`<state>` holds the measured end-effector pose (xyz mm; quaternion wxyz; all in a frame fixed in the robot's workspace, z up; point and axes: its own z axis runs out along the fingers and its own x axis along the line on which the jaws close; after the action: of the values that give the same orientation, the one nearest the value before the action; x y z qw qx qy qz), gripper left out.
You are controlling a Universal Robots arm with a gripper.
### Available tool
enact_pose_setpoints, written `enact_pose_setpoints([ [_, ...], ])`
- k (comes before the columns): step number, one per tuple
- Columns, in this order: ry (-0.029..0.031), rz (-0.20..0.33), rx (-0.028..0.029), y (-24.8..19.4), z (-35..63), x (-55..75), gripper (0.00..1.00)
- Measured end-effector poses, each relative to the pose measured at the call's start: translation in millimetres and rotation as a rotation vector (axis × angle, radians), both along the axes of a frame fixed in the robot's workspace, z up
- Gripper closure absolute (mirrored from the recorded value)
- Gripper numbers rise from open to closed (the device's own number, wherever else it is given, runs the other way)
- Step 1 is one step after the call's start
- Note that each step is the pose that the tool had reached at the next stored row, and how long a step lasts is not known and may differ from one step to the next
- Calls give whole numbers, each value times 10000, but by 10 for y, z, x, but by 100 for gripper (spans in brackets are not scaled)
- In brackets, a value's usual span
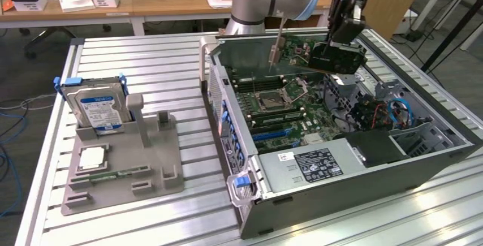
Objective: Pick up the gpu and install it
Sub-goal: 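Insert the gpu into the slot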
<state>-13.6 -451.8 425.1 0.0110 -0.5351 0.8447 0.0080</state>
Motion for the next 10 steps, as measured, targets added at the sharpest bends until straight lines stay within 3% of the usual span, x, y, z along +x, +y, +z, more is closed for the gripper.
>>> enact_pose_setpoints([
  [10,0,433,0,0,0,0,74],
])
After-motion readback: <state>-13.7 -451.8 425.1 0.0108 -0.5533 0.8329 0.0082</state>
